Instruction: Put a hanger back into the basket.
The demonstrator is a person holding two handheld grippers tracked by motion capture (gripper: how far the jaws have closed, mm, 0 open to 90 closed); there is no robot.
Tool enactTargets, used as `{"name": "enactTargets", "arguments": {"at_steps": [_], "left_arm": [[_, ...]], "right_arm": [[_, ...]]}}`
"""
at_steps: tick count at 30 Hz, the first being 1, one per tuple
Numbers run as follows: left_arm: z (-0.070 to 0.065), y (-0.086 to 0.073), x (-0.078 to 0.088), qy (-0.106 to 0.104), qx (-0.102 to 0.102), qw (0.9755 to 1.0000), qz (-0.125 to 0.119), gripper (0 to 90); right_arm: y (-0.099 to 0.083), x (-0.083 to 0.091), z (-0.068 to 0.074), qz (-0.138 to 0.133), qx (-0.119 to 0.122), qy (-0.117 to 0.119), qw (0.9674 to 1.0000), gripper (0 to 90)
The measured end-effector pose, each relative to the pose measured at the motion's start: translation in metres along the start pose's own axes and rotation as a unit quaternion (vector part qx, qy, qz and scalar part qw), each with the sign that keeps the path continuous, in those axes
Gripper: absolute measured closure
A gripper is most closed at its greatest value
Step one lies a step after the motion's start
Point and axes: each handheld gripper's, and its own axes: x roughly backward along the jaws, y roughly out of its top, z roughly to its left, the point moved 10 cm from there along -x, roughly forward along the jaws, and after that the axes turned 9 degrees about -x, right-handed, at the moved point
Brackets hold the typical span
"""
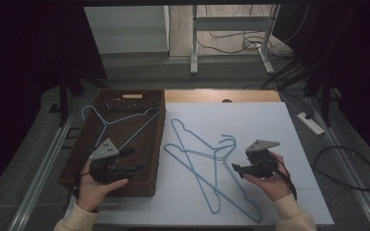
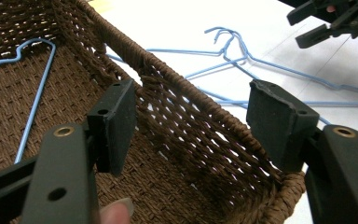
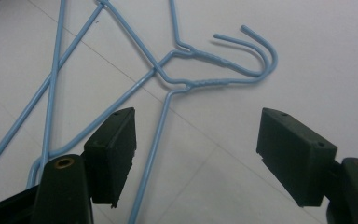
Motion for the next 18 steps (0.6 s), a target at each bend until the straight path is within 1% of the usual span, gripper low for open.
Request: {"name": "enactTargets", "arguments": {"at_steps": [2, 6, 10, 16, 18], "left_arm": [[0.000, -0.002, 0.000, 0.002, 0.001, 1.0000, 0.002, 34.1], [0.000, -0.006, -0.001, 0.004, 0.002, 1.0000, 0.009, 34.1], [-0.001, -0.006, -0.002, 0.000, 0.006, 0.9999, 0.009, 34.1], [-0.002, -0.003, -0.003, 0.000, 0.002, 1.0000, 0.008, 34.0], [-0.001, -0.003, -0.003, -0.001, 0.002, 1.0000, 0.008, 34.0]], "right_arm": [[0.002, -0.005, 0.001, 0.008, 0.001, -0.002, 1.0000, 28.9], [-0.001, -0.013, 0.004, 0.027, 0.012, -0.011, 0.9995, 29.1], [-0.005, -0.018, 0.006, 0.050, -0.002, -0.013, 0.9986, 29.1], [-0.005, -0.022, 0.005, 0.063, -0.005, -0.023, 0.9977, 29.2], [-0.005, -0.025, 0.006, 0.071, -0.011, -0.027, 0.9970, 29.2]]}}
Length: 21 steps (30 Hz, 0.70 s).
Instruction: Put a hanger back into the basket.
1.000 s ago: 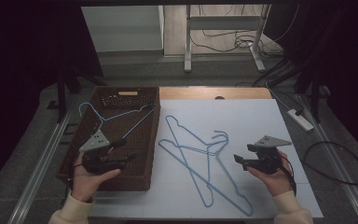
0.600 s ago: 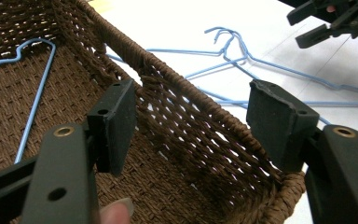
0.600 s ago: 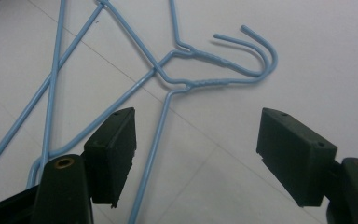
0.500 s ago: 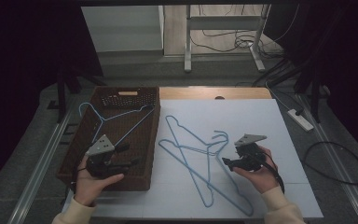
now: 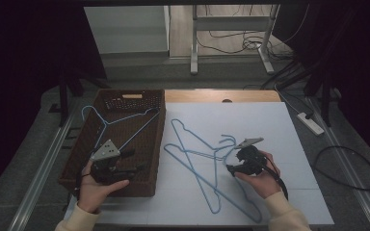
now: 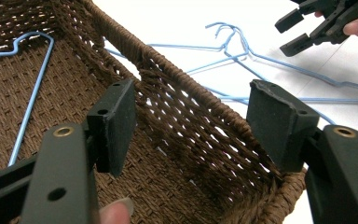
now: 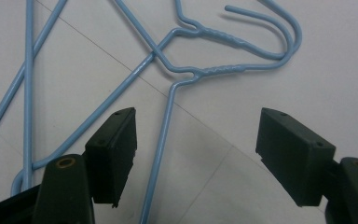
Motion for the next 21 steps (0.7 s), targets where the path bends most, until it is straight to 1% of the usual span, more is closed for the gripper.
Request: {"name": "enactTargets", "arguments": {"at_steps": [2, 7, 11, 15, 17, 18, 21], "left_arm": [[0.001, 0.000, -0.001, -0.001, -0.001, 1.0000, 0.001, 34.0], [0.002, -0.002, -0.001, -0.001, 0.001, 1.0000, 0.002, 34.0], [0.002, -0.001, 0.000, 0.000, 0.000, 1.0000, 0.001, 34.0], [0.001, -0.001, 0.000, 0.001, -0.001, 1.0000, 0.001, 33.9], [0.001, -0.001, -0.001, 0.000, -0.001, 1.0000, 0.001, 33.9], [0.001, -0.001, -0.001, 0.000, -0.001, 1.0000, 0.001, 33.9], [0.000, -0.001, -0.002, -0.001, -0.002, 1.0000, 0.003, 33.9]], "right_arm": [[0.000, -0.003, 0.000, 0.006, -0.003, -0.003, 1.0000, 29.4], [0.002, -0.012, 0.000, 0.020, -0.009, -0.003, 0.9998, 29.9], [0.002, -0.020, 0.003, 0.036, -0.005, -0.003, 0.9993, 33.0], [0.000, -0.028, 0.003, 0.055, -0.006, -0.006, 0.9985, 39.5], [-0.001, -0.030, 0.002, 0.064, -0.006, -0.009, 0.9979, 45.8], [-0.001, -0.032, 0.002, 0.066, -0.006, -0.010, 0.9978, 49.0], [0.001, -0.033, 0.003, 0.067, -0.013, -0.006, 0.9976, 54.2]]}}
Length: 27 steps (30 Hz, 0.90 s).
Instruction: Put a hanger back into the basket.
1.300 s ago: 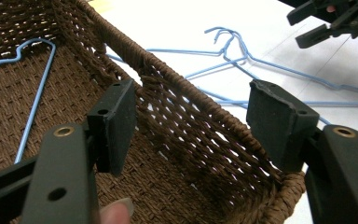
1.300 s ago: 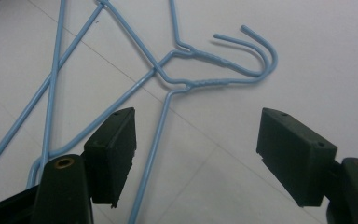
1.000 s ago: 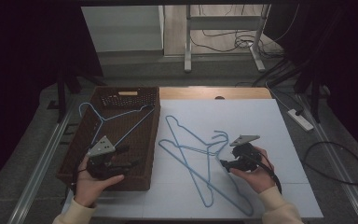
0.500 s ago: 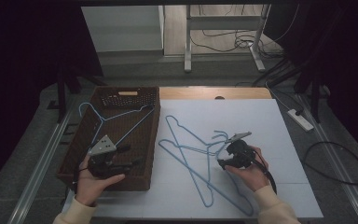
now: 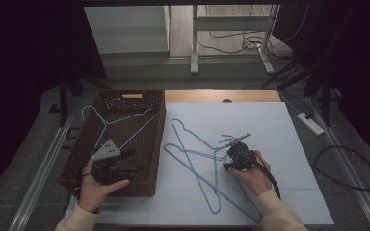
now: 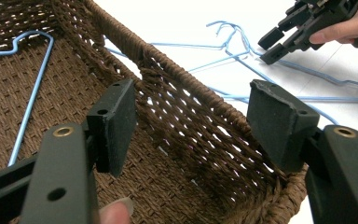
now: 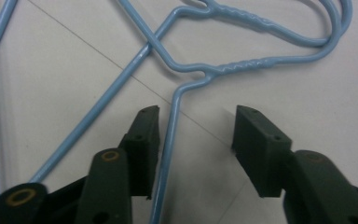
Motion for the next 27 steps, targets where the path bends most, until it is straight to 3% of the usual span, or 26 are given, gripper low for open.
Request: {"name": "enactTargets", "arguments": {"at_steps": [5, 8, 10, 19, 27], "left_arm": [[-0.003, 0.001, -0.002, -0.002, -0.003, 1.0000, 0.002, 33.9], [-0.004, 0.001, -0.002, -0.002, -0.004, 1.0000, 0.002, 33.9], [-0.004, 0.001, -0.003, -0.002, -0.005, 1.0000, 0.003, 33.9], [-0.004, 0.002, 0.000, 0.001, -0.004, 1.0000, 0.000, 33.9], [-0.006, 0.003, 0.000, 0.001, -0.006, 1.0000, 0.000, 33.9]], "right_arm": [[0.003, -0.001, 0.000, 0.018, -0.022, 0.003, 0.9996, 63.5], [0.005, -0.002, -0.002, 0.023, -0.031, 0.000, 0.9993, 74.0], [0.006, -0.002, -0.001, 0.023, -0.035, 0.004, 0.9991, 85.8], [0.006, 0.001, -0.001, 0.016, -0.022, 0.001, 0.9996, 87.0], [0.015, 0.024, -0.003, -0.053, 0.027, -0.019, 0.9981, 87.1]]}}
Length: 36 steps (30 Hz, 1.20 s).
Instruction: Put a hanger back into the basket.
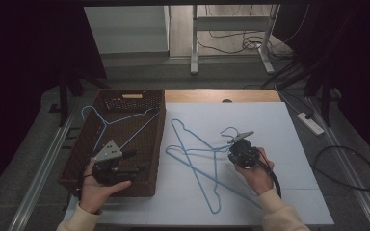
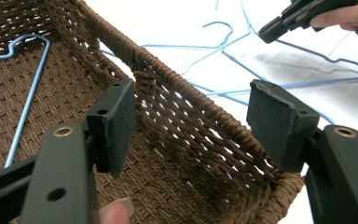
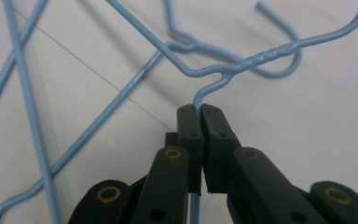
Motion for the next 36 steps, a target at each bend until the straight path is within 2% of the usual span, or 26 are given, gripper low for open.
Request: {"name": "enactTargets", "arguments": {"at_steps": [2, 5, 10, 12, 14, 16, 24, 36], "left_arm": [[-0.001, 0.000, 0.000, 0.000, 0.000, 1.0000, 0.000, 33.9], [-0.001, 0.000, -0.001, 0.000, -0.001, 1.0000, 0.001, 33.9], [-0.001, 0.001, 0.000, 0.001, -0.001, 1.0000, 0.000, 33.9], [-0.001, 0.001, -0.001, 0.001, -0.001, 1.0000, 0.000, 33.9], [-0.001, 0.001, -0.001, 0.001, -0.001, 1.0000, 0.000, 33.9], [-0.002, 0.002, -0.001, 0.001, -0.003, 1.0000, 0.000, 33.9], [-0.002, 0.004, -0.001, 0.001, -0.005, 1.0000, -0.002, 34.0], [-0.004, 0.007, -0.003, 0.000, -0.009, 1.0000, -0.001, 34.1]], "right_arm": [[0.003, 0.007, -0.002, -0.020, 0.008, 0.003, 0.9998, 87.2], [0.005, 0.017, -0.003, -0.043, 0.004, 0.014, 0.9990, 87.3], [0.007, 0.027, -0.004, -0.069, 0.004, 0.037, 0.9969, 87.3], [0.008, 0.030, -0.003, -0.079, 0.013, 0.045, 0.9958, 87.3], [0.008, 0.032, -0.002, -0.082, 0.017, 0.049, 0.9953, 87.3], [0.010, 0.038, 0.002, -0.090, 0.032, 0.054, 0.9940, 87.4], [0.013, 0.050, 0.011, -0.106, 0.048, 0.074, 0.9905, 87.5], [0.017, 0.065, 0.014, -0.127, 0.045, 0.103, 0.9854, 87.6]]}}
